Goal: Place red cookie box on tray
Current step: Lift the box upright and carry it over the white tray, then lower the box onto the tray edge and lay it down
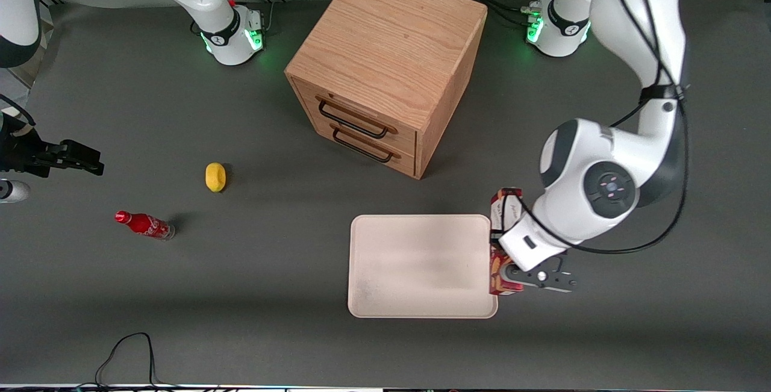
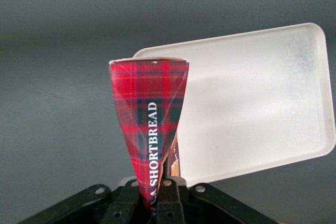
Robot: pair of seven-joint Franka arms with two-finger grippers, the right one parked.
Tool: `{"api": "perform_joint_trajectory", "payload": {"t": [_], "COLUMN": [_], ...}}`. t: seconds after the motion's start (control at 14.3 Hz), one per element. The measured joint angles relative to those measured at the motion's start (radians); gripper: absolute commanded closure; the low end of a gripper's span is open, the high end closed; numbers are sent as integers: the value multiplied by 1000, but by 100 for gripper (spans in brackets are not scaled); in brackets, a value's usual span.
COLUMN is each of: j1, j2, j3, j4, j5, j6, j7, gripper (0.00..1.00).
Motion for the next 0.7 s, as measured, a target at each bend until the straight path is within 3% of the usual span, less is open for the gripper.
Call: {"api": "perform_joint_trajectory", "payload": {"t": [0.7], "j1": [-35], "j2": [168], "j3": [2], "j4": [-4], "j5": [5], "j6": [224], "j7": [-71], "gripper": [100]}}
